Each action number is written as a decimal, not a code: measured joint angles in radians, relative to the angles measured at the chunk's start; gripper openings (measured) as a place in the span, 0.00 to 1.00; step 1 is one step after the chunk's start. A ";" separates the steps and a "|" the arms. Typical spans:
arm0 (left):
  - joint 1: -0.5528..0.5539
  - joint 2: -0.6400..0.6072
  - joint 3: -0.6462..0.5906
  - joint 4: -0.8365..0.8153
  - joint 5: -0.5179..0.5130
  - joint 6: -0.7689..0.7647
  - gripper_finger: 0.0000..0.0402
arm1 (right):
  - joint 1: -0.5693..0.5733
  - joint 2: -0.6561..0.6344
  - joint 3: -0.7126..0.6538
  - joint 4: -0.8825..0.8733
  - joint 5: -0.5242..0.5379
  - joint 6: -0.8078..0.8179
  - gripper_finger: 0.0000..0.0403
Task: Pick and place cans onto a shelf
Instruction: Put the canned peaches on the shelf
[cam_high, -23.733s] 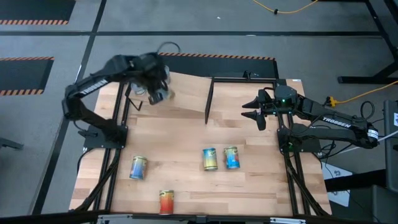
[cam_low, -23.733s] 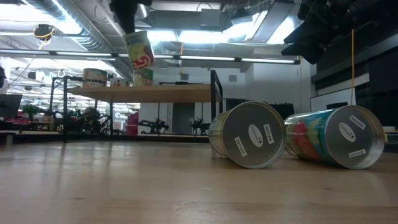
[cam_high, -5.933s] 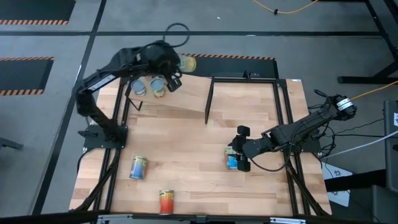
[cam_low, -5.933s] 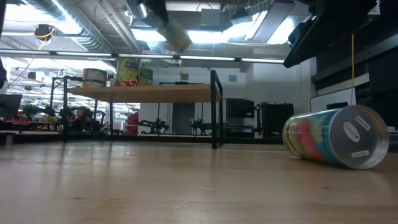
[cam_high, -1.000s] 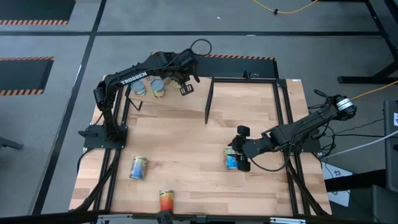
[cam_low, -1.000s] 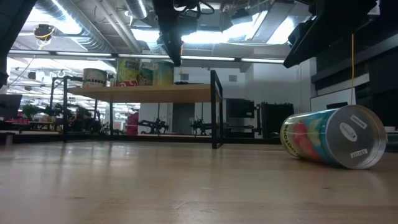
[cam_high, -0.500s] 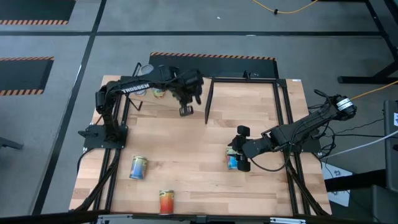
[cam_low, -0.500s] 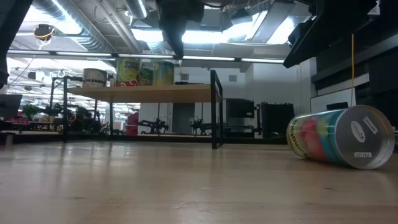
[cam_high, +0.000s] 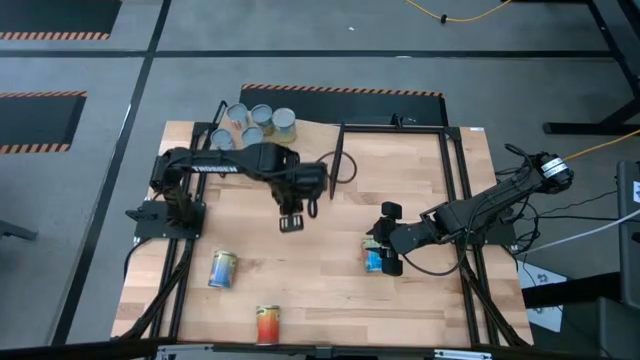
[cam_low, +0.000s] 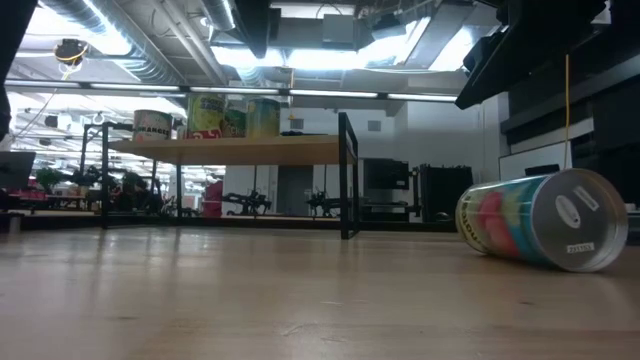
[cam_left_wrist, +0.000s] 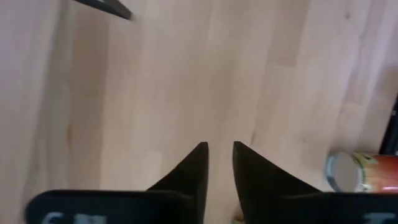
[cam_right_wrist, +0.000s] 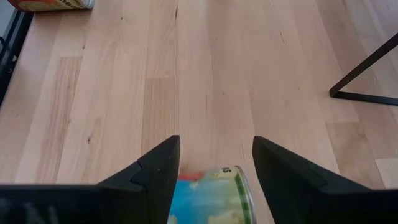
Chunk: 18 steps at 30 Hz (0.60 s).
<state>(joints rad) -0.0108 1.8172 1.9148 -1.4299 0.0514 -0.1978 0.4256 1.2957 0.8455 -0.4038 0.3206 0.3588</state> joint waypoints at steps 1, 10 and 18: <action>-0.012 0.000 0.000 -0.002 0.000 -0.015 0.19 | 0.000 0.000 0.000 0.000 0.000 0.000 0.51; -0.087 0.000 0.000 -0.052 0.000 -0.111 0.36 | 0.000 0.000 0.000 0.000 0.000 0.000 0.51; -0.129 0.000 0.000 -0.145 -0.006 -0.026 0.36 | 0.000 0.000 0.000 0.000 0.000 0.000 0.51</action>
<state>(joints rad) -0.1395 1.8168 1.9145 -1.5750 0.0459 -0.2234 0.4255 1.2957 0.8455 -0.4038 0.3206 0.3588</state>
